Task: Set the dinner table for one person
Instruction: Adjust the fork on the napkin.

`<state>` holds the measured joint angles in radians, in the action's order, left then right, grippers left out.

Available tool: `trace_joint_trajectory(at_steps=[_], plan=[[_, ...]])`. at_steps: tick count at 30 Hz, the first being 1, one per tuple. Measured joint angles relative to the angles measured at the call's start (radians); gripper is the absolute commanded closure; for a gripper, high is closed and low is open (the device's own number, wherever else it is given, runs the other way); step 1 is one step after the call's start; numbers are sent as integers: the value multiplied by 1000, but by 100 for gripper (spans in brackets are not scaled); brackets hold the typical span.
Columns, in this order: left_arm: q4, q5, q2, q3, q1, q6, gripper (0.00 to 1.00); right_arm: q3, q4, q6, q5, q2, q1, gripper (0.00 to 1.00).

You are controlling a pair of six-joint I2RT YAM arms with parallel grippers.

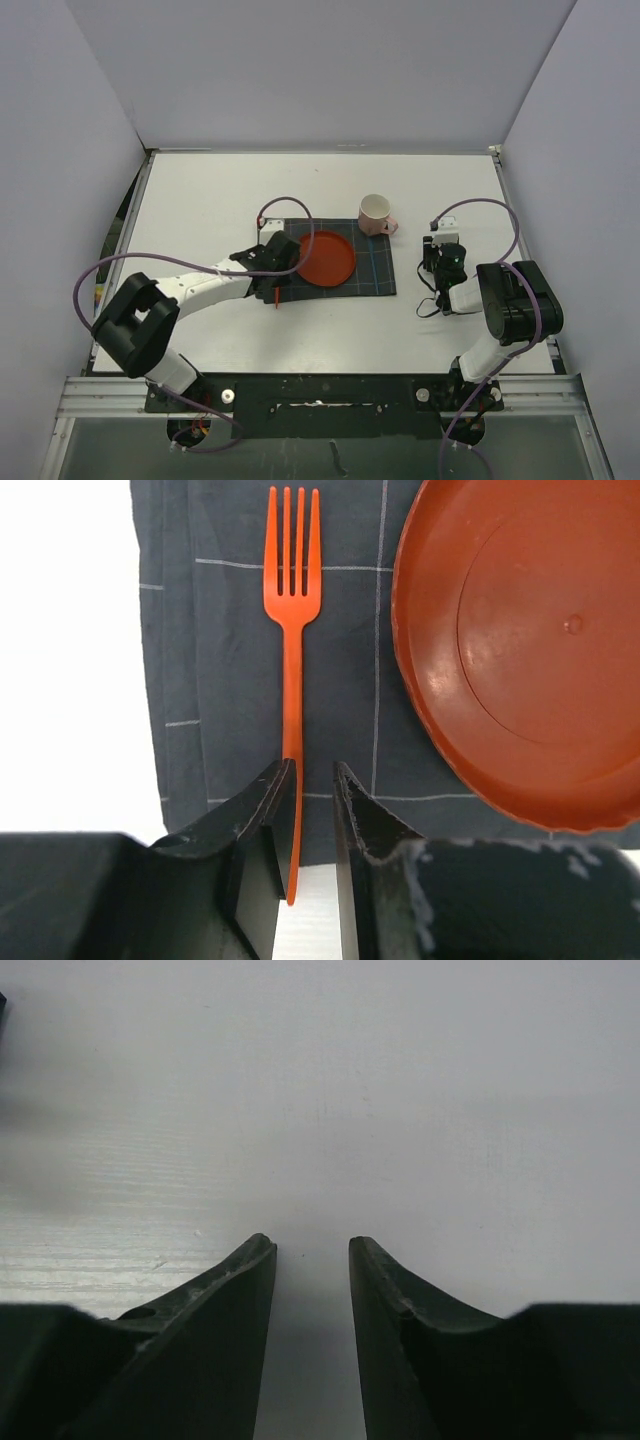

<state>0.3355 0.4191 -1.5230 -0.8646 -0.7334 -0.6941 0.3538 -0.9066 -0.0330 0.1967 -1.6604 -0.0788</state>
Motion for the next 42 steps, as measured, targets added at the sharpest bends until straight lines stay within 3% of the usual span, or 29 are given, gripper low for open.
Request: trace_joint_trajectory(at_steps=[7,21,42], plan=[[-23,0,-71,-14,0,25,80,0,3,0,-3,0,0,60],[-43,16,-74,-17,61,69,80,0,3,0,-7,0,1,60],[-69,-34,-144,-25,63,70,81,0,3,1,-15,0,4,61]])
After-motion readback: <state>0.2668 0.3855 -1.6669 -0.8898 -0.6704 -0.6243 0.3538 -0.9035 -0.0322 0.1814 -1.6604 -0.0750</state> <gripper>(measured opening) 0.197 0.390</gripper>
